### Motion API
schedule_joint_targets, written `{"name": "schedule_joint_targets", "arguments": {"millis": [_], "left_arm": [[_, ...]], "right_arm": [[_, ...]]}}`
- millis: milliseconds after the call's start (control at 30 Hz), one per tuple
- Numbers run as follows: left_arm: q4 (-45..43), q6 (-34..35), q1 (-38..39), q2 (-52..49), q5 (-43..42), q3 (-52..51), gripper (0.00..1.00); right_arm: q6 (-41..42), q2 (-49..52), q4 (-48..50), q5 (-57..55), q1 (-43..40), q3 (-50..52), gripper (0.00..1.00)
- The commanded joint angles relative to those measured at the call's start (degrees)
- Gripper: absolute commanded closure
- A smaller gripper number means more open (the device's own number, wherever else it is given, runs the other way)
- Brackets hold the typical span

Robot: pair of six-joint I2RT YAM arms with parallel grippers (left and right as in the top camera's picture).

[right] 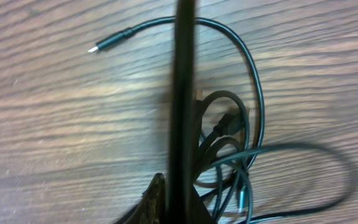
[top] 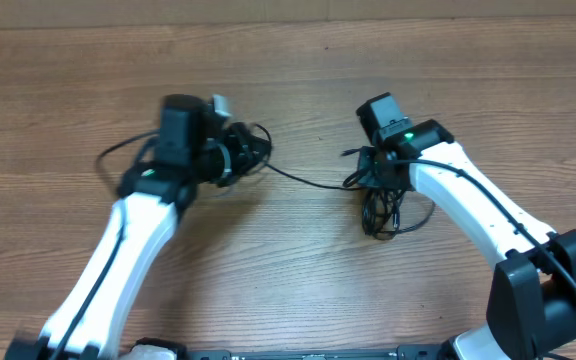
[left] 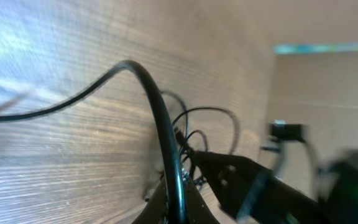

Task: Untangle cables
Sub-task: 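Pull the left gripper far leftward, stretching one cable out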

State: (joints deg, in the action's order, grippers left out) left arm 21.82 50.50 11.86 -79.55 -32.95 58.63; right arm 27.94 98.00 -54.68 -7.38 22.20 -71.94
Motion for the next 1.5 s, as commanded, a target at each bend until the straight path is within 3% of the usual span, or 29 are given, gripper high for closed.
{"name": "schedule_joint_targets", "arguments": {"millis": [0,267,833,1100,1200,1467], "left_arm": [[2.8,-8.5,-4.1,6.6,-1.0,0.7,0.96],[12.3,-11.8,-19.0,14.4,7.7,0.7,0.96],[18.7,-17.4,-46.8,14.4,7.8,0.7,0.96],[23.2,-14.1,-50.1,14.4,9.2,0.7,0.96],[26.2,-12.1,-50.0,14.4,8.1,0.7,0.96],[29.5,-12.2,-49.7,14.3,8.7,0.7,0.96]], "right_arm": [[0.4,0.1,-0.1,-1.7,-3.0,-0.4,0.96],[1.2,0.1,-1.4,-3.6,-12.7,-0.4,0.96],[3.8,0.1,-1.5,-3.0,-29.9,-0.4,0.96],[5.4,0.1,-1.8,1.4,-32.2,-0.4,0.96],[4.6,0.1,-1.4,6.8,-31.6,-0.4,0.87],[2.2,0.1,-1.5,11.0,-28.1,-0.4,0.81]]}}
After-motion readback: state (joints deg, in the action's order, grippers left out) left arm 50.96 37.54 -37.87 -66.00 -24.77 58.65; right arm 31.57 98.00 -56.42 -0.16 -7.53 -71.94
